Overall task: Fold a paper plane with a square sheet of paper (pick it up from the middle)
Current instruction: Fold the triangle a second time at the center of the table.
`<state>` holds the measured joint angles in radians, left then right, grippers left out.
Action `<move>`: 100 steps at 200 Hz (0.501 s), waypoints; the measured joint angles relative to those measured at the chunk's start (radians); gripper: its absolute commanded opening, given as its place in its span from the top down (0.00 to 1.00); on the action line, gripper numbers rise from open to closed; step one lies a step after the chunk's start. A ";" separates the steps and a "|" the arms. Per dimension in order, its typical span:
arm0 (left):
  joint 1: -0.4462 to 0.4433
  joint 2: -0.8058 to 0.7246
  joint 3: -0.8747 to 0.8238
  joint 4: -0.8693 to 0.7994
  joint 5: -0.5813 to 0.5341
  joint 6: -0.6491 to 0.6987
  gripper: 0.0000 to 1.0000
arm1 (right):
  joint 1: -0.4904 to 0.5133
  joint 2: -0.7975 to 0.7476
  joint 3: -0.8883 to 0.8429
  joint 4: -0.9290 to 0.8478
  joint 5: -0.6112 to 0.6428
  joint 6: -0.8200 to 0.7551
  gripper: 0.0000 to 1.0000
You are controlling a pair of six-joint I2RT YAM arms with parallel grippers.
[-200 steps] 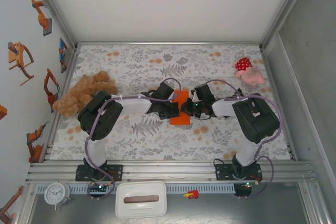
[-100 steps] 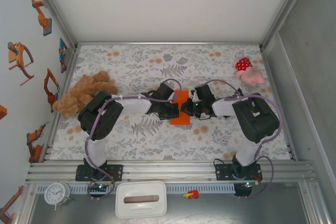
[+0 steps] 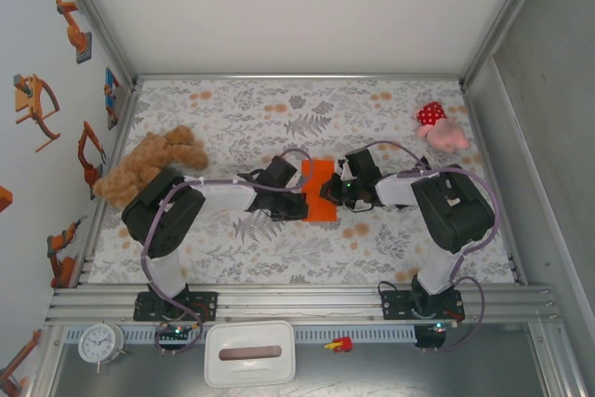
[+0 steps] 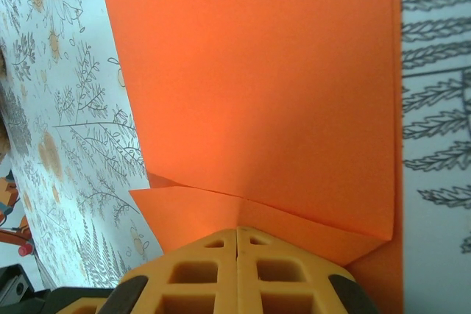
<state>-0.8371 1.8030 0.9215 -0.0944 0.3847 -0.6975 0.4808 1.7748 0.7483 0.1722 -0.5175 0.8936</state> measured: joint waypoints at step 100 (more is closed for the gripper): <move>0.000 -0.095 -0.016 0.019 -0.043 -0.062 0.97 | -0.001 0.001 0.002 0.000 -0.004 0.000 1.00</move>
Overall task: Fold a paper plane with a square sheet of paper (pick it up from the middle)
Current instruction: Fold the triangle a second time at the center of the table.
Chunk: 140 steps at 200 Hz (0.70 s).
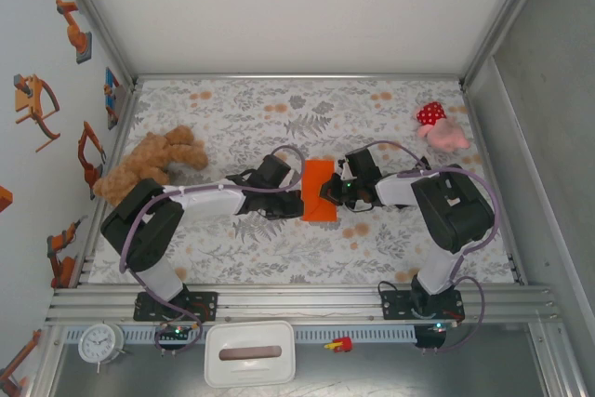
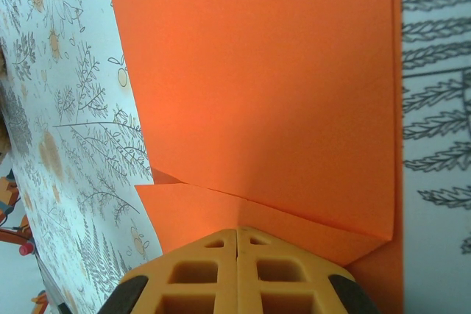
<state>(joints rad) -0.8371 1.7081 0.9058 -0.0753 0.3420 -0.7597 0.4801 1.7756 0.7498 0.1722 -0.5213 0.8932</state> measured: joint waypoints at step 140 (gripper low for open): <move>0.002 0.143 0.050 0.071 -0.002 -0.075 1.00 | 0.017 -0.048 0.082 -0.169 0.021 -0.084 1.00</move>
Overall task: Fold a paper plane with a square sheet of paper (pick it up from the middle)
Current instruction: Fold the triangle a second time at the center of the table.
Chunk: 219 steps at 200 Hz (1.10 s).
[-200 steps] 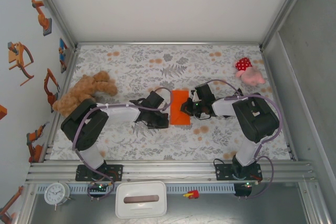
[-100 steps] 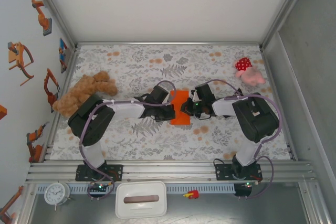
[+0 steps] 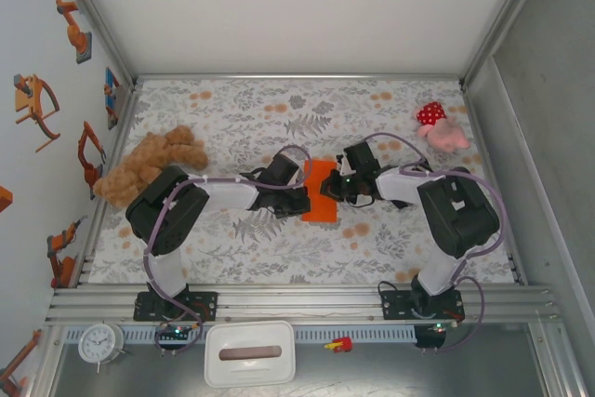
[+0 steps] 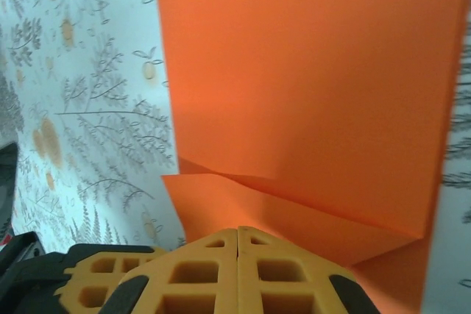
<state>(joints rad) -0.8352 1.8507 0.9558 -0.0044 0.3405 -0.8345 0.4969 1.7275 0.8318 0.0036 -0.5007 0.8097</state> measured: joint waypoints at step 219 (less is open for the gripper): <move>0.000 -0.017 0.126 -0.121 -0.031 -0.010 0.73 | -0.190 -0.127 -0.009 -0.138 0.009 -0.102 0.84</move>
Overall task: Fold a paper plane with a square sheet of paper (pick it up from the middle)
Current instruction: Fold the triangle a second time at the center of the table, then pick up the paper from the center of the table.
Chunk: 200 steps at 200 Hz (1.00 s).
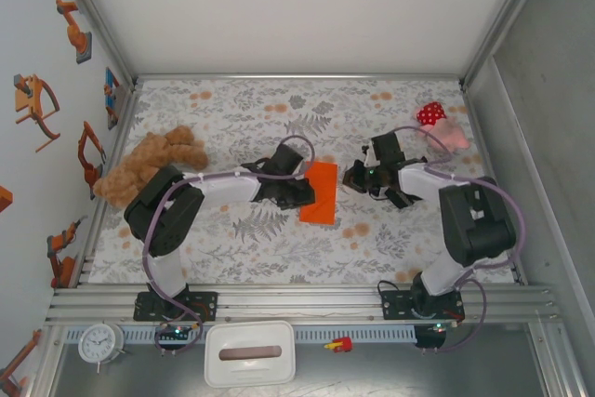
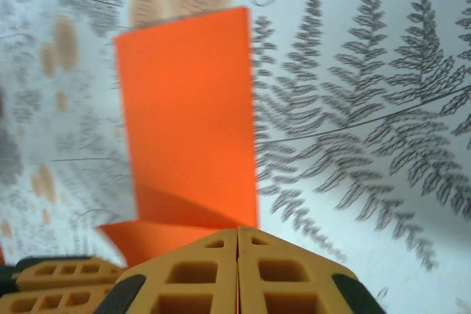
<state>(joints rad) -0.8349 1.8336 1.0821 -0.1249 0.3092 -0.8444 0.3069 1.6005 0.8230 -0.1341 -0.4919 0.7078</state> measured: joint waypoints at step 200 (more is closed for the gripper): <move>0.079 0.071 -0.085 0.245 -0.013 -0.225 0.71 | 0.160 0.001 -0.158 0.230 0.010 0.341 0.65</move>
<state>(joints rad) -0.7563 1.9049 0.9966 0.1204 0.2962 -1.0695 0.4667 1.6012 0.6647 0.0956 -0.4816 1.0485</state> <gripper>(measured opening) 0.287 0.351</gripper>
